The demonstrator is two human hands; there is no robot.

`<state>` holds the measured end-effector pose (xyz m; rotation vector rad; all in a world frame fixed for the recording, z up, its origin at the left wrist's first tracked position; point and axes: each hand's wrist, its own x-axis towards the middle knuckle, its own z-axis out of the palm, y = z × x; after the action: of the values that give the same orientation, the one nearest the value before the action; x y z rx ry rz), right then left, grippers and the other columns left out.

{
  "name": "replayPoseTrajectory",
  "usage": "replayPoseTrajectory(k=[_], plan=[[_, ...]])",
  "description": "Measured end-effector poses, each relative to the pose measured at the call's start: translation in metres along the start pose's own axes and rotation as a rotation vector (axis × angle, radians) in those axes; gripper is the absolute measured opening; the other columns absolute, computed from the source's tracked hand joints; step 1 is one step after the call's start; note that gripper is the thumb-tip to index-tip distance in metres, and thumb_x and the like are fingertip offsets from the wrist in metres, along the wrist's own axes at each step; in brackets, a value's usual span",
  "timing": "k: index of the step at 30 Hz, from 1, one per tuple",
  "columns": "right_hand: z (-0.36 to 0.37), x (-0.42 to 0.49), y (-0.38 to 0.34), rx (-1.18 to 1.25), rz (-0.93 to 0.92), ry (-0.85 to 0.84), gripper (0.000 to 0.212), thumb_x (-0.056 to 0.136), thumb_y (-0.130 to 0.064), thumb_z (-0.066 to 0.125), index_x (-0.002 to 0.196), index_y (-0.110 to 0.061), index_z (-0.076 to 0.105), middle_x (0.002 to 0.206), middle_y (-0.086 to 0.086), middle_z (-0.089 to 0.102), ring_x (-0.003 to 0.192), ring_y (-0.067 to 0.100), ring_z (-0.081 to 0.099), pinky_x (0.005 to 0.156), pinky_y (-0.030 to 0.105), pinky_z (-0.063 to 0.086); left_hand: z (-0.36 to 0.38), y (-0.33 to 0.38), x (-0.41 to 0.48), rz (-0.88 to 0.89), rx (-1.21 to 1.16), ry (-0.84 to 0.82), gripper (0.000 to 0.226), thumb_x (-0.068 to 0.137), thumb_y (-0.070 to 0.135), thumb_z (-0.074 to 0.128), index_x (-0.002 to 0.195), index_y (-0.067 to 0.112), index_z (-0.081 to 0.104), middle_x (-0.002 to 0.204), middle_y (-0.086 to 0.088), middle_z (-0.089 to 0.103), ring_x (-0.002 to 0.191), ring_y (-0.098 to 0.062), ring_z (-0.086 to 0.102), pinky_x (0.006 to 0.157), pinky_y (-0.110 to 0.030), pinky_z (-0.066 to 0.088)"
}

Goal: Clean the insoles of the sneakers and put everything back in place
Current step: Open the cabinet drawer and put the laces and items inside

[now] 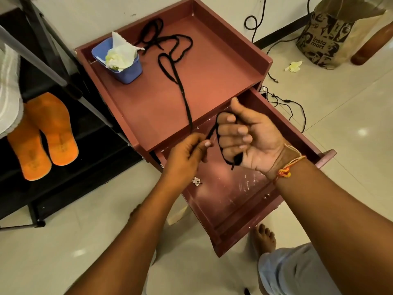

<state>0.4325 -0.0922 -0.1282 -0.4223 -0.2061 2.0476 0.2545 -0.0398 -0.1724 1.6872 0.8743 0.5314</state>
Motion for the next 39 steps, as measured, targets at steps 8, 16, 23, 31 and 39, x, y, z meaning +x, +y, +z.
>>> replayPoseTrajectory(k=[8,16,23,31,39], plan=[[-0.007,0.006,-0.005,-0.054,-0.561,0.424,0.035,0.107,-0.036,0.035,0.1,-0.016,0.063,0.104,0.004,0.071,0.1,0.02,0.067,0.085,0.034,0.049,0.007,0.002,-0.009,0.083,0.325,-0.254,0.02,0.099,0.036,0.06,0.113,0.025,0.07,0.083,0.014,0.065,0.071,0.0,0.057,0.065,-0.025,0.046],[-0.001,0.014,0.019,-1.266,-0.019,0.695,0.038,0.107,-0.038,0.039,0.088,-0.01,0.056,0.067,0.005,0.061,0.059,0.016,0.06,0.058,0.03,0.048,-0.004,0.01,-0.004,0.153,0.198,-0.034,0.01,0.098,0.025,0.062,0.097,0.018,0.069,0.086,0.013,0.068,0.084,-0.002,0.064,0.072,-0.015,0.048],[0.003,0.003,0.011,-0.629,0.291,0.313,0.079,0.088,-0.08,0.021,0.058,-0.012,0.049,0.038,-0.001,0.035,0.028,0.007,0.029,0.037,0.018,0.019,-0.006,0.004,0.0,0.08,0.053,0.123,0.014,0.099,0.042,0.051,0.093,0.031,0.059,0.08,0.011,0.061,0.069,-0.004,0.054,0.063,-0.024,0.044],[-0.006,0.002,-0.003,0.081,-0.44,0.114,0.079,0.092,-0.077,0.029,0.119,-0.01,0.06,0.103,0.003,0.07,0.085,0.014,0.065,0.074,0.025,0.046,0.012,0.003,-0.009,0.057,0.469,-0.316,0.03,0.103,0.034,0.053,0.129,0.025,0.064,0.122,0.005,0.067,0.106,-0.011,0.061,0.088,-0.033,0.052],[-0.01,0.008,0.009,-0.948,-0.18,0.709,0.084,0.093,-0.075,0.02,0.103,-0.006,0.068,0.09,0.01,0.073,0.083,0.021,0.067,0.087,0.039,0.054,0.003,0.012,-0.007,0.198,0.233,-0.057,0.01,0.098,0.032,0.061,0.097,0.024,0.067,0.086,0.017,0.063,0.082,-0.001,0.06,0.069,-0.02,0.047]])
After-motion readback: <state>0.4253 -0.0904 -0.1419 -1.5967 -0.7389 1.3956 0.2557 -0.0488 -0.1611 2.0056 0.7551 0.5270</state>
